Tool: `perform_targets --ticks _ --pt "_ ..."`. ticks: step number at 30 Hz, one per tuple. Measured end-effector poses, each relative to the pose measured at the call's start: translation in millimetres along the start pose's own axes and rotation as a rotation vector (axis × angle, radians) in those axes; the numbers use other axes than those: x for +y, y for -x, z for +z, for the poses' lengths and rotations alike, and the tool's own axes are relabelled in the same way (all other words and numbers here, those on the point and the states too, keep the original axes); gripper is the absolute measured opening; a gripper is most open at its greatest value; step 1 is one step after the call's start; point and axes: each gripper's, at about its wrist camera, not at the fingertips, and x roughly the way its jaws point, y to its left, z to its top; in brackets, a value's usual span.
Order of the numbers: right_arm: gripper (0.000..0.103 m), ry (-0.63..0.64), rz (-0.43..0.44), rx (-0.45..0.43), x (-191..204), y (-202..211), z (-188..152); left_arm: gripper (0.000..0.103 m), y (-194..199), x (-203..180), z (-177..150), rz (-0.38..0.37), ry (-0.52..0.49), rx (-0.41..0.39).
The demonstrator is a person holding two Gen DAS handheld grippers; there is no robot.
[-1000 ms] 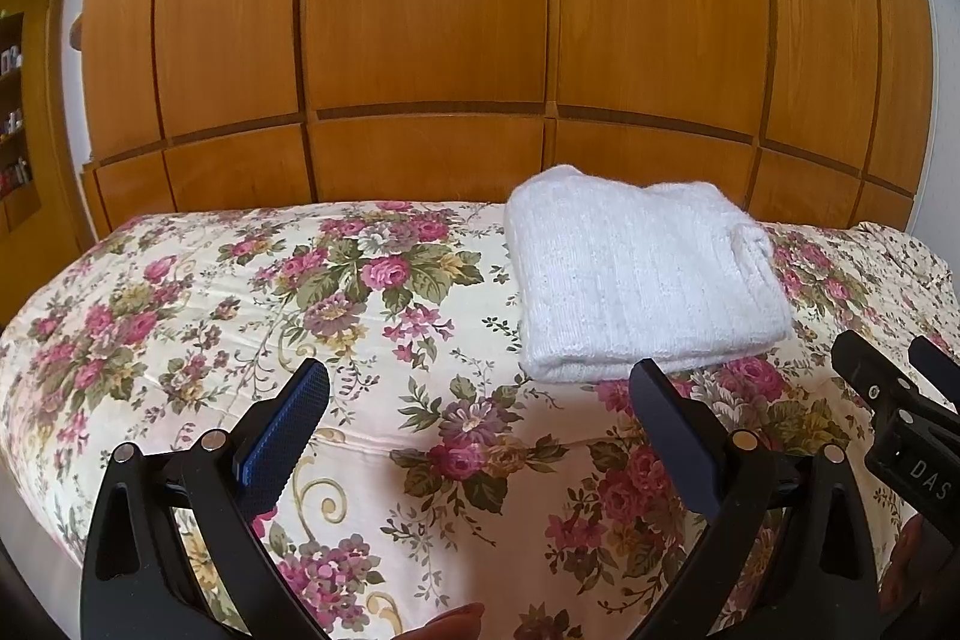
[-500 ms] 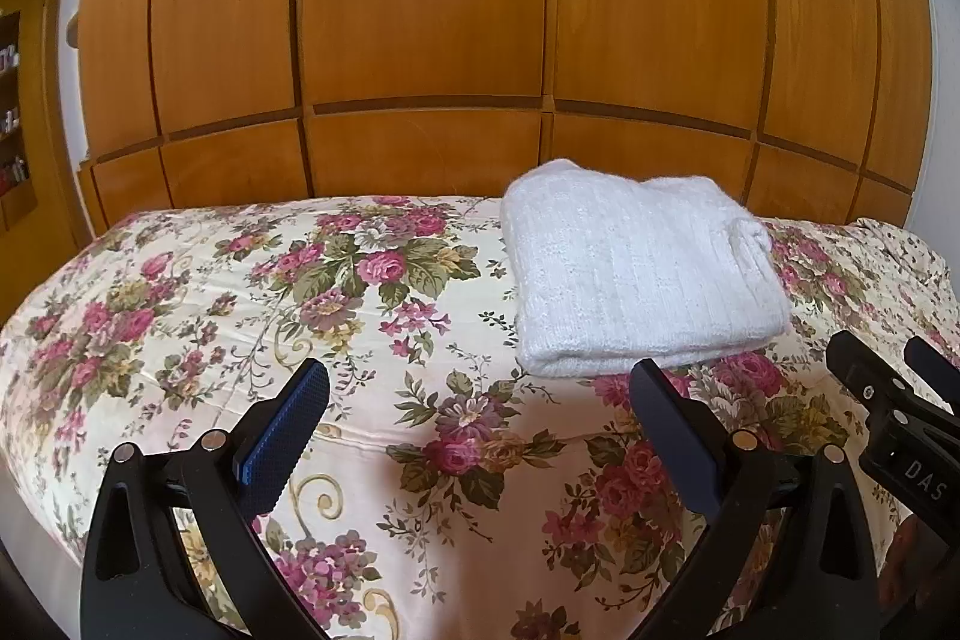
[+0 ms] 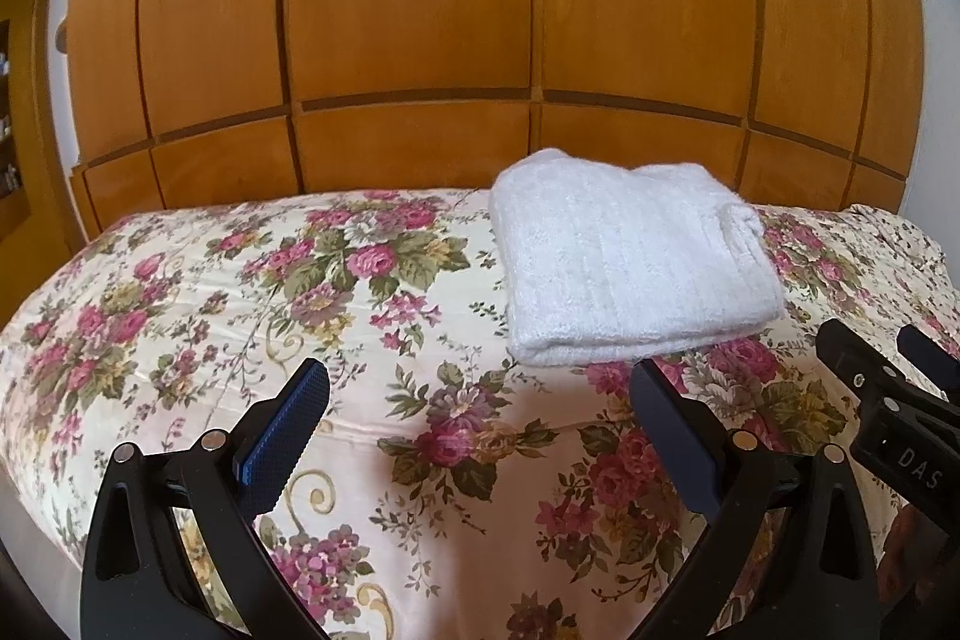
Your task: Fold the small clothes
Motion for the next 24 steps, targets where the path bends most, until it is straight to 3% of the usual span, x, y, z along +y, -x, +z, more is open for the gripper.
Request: perform_targets --ticks 11,24 --pt "0.101 -0.020 -0.002 0.041 -5.4 -11.2 -4.7 0.099 -20.3 6.4 -2.7 -0.018 0.050 0.093" --pt "0.101 -0.048 -0.032 0.095 -26.5 -40.2 -0.8 0.099 -39.7 5.2 -1.5 0.000 0.029 0.124"
